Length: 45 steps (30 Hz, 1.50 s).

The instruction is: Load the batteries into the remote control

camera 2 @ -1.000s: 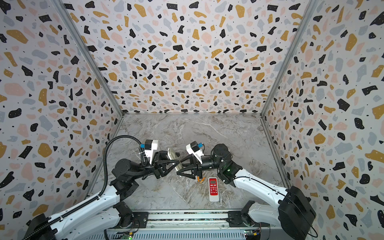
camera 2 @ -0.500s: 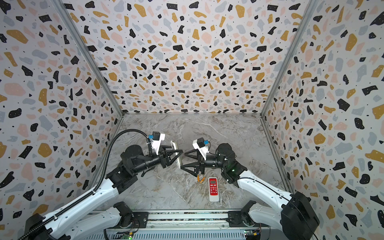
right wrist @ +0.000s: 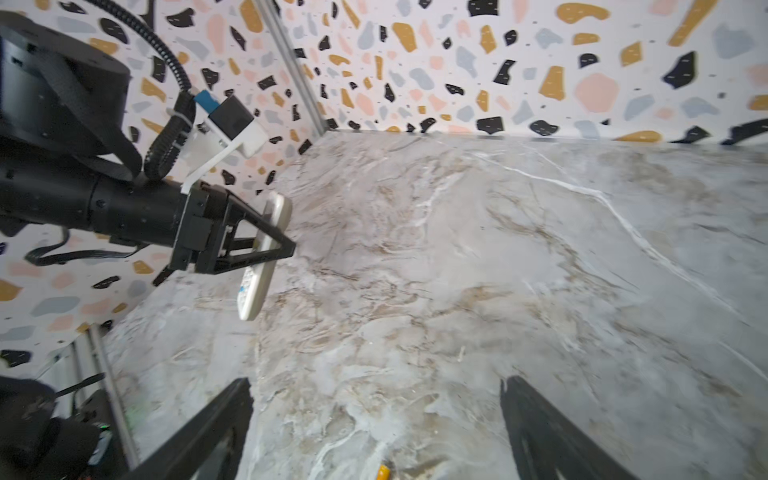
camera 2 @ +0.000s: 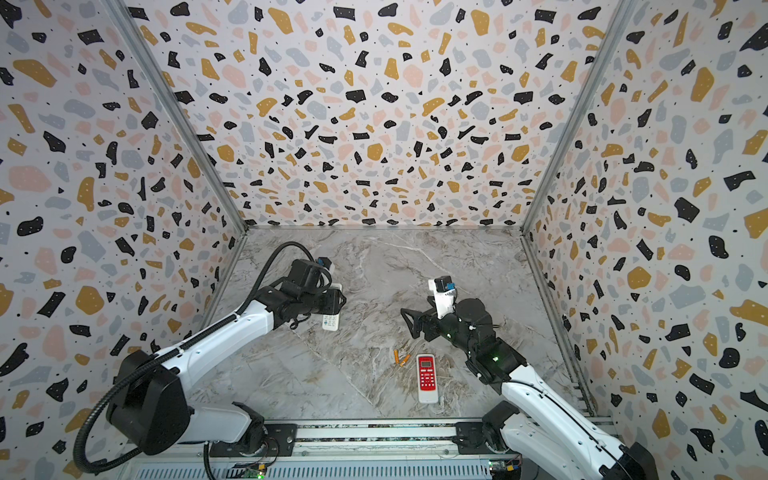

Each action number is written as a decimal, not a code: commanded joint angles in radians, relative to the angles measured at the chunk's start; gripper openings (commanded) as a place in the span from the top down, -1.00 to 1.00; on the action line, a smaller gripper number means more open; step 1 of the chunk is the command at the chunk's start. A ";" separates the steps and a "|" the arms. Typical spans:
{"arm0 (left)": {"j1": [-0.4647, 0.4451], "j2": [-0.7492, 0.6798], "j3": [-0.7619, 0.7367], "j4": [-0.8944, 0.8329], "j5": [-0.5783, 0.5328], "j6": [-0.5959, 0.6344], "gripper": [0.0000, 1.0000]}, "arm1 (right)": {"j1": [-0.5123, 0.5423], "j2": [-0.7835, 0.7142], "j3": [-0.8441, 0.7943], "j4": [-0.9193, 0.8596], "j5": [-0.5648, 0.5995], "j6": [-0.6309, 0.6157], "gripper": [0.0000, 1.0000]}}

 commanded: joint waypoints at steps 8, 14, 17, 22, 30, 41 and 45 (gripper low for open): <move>-0.003 0.183 -0.057 -0.020 -0.054 -0.020 0.39 | 0.078 -0.019 -0.027 -0.125 0.231 -0.011 -0.90; 0.000 0.228 -0.085 0.015 -0.118 -0.046 0.15 | 0.112 0.007 -0.018 -0.155 0.268 -0.015 -0.90; -0.001 0.243 -0.091 0.032 -0.125 -0.053 -0.04 | 0.117 0.007 -0.007 -0.189 0.276 -0.014 -0.90; 0.009 0.252 -0.100 0.053 -0.128 -0.049 -0.26 | 0.123 -0.004 0.064 -0.361 0.302 0.030 -0.90; 0.027 0.170 -0.118 0.111 -0.123 -0.088 -0.82 | 0.207 -0.011 0.165 -0.542 0.420 0.120 -0.91; 0.031 -0.098 -0.194 0.232 -0.073 -0.075 -0.99 | 0.281 0.115 0.178 -0.630 0.433 0.266 -0.93; 0.019 -0.188 -0.282 0.399 0.077 -0.094 -0.99 | 0.316 0.170 0.156 -0.680 0.422 0.353 -0.93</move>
